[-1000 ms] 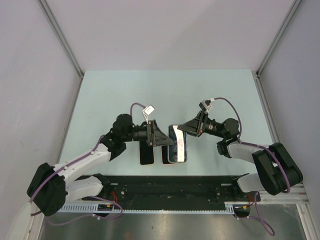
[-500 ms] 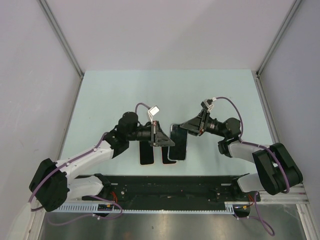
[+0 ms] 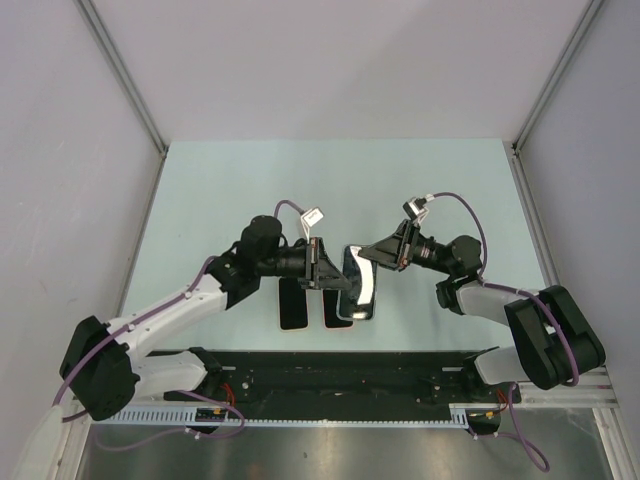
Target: Put the phone into the phone case
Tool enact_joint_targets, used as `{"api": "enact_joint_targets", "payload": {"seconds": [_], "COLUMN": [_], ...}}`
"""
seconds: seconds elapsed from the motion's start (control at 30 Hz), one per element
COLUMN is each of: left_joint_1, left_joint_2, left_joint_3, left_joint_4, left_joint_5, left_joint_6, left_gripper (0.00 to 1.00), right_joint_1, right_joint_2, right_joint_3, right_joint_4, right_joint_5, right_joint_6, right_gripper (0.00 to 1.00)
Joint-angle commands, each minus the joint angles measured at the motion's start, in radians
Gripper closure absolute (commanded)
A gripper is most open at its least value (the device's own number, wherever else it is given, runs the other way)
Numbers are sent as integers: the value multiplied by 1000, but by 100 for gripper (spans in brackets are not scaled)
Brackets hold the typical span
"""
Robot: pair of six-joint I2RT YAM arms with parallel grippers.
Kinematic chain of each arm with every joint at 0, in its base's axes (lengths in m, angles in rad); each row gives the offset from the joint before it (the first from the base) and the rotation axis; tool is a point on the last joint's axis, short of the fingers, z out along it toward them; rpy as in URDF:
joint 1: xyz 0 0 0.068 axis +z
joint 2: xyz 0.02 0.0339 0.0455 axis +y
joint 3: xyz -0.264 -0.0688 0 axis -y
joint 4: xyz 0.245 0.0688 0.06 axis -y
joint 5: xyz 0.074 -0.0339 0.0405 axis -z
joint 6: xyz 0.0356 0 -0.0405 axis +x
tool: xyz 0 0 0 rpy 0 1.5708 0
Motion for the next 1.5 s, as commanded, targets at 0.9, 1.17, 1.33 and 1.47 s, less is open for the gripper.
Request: {"api": "enact_joint_targets", "payload": {"seconds": [0.9,1.17,1.33,1.47], "left_joint_1": [-27,-29,-25,-18], "left_joint_2": [24,35,-21,-40], "left_joint_3": [-2,-2,-56,-85], "left_joint_4": [-156,-111,64,175], "left_joint_5": [-152,-192,-138,-117], "left_joint_6": [109,78,2,-51], "left_gripper": [100,100,100,100], "right_joint_1": [-30,8,18,40], "right_joint_2": [-26,-49,-100,-131], "right_joint_3": [19,2,-26,-26], "right_joint_4": [269,145,-1,-47], "right_joint_5": [-4,-90,-109,-98], "right_joint_6": [58,-37,-114,-146], "right_gripper": [61,58,57,58]}}
